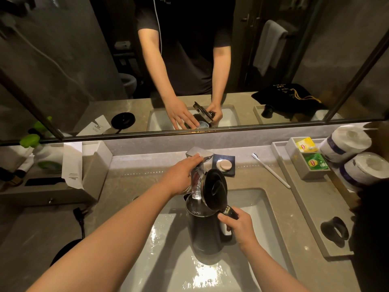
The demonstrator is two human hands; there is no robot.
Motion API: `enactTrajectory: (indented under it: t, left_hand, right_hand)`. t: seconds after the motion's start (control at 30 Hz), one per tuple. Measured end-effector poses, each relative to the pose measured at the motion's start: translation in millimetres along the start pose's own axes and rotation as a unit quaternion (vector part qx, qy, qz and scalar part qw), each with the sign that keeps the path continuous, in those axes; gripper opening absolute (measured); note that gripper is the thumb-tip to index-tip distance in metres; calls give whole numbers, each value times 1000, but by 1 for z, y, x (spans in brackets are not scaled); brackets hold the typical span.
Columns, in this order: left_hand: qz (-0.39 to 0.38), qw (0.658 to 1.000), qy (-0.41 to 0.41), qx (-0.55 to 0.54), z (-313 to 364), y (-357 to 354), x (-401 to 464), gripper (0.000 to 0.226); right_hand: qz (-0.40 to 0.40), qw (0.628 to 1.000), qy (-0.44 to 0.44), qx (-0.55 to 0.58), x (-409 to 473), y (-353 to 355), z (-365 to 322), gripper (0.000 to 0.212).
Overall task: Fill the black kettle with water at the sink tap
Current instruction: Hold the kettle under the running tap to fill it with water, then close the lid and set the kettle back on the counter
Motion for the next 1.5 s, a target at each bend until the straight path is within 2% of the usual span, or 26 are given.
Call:
enactTrajectory:
  t: [0.1,0.23,0.33,0.37,0.43,0.53,0.67,0.77,0.9,1.03,1.1,1.2,1.37,1.5]
  left_hand:
    - [-7,1000,-2,12,1,-2,1,65]
    - [-61,996,-28,54,6,-9,4,72]
    - [-78,997,-4,-11,4,-8,4,67]
    - [-61,997,11,-41,4,-6,3,60]
    - [22,995,34,-94,7,-1,-3,44]
    - [123,982,18,-143,20,2,-25,31]
    - [133,983,-38,-119,43,-4,-51,31]
    - [137,983,-69,-98,61,-3,-65,33]
    - [161,970,-126,-132,92,13,-85,39]
    - [157,964,-207,-58,128,25,-96,33]
    - [172,964,-196,-47,128,29,-98,27]
    - [166,975,-133,-66,112,31,-102,28]
    - [153,983,-78,-71,90,28,-118,29]
    - [153,983,-56,-89,80,32,-131,32]
  right_hand:
    - [0,1000,2,-9,0,0,2,24]
    - [2,1000,3,-17,0,1,3,31]
    - [0,1000,10,-15,-3,3,1,37]
    - [0,1000,12,-16,-5,4,0,41]
    - [1,1000,19,-19,-9,8,-1,46]
    - [0,999,28,-17,-18,15,-4,43]
    - [1,999,34,-14,-34,28,-10,23]
    - [0,998,54,-17,-50,39,-20,21]
    - [5,997,74,-17,-70,52,-37,20]
    - [15,996,87,-8,-85,62,-54,21]
    - [21,995,102,-1,-92,64,-64,20]
    - [23,991,129,8,-102,64,-79,23]
    - [20,984,176,17,-110,54,-108,53]
    - [5,982,188,29,-113,39,-127,44]
Point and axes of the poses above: each hand's wrist, its own x-axis towards the middle knuckle, its own y-axis out of the back of the hand, z = x × y, the point moved 6 cm from there along x, towards the middle knuckle, and after that the axes turned 5 degrees about x, right-handed, at the moved point
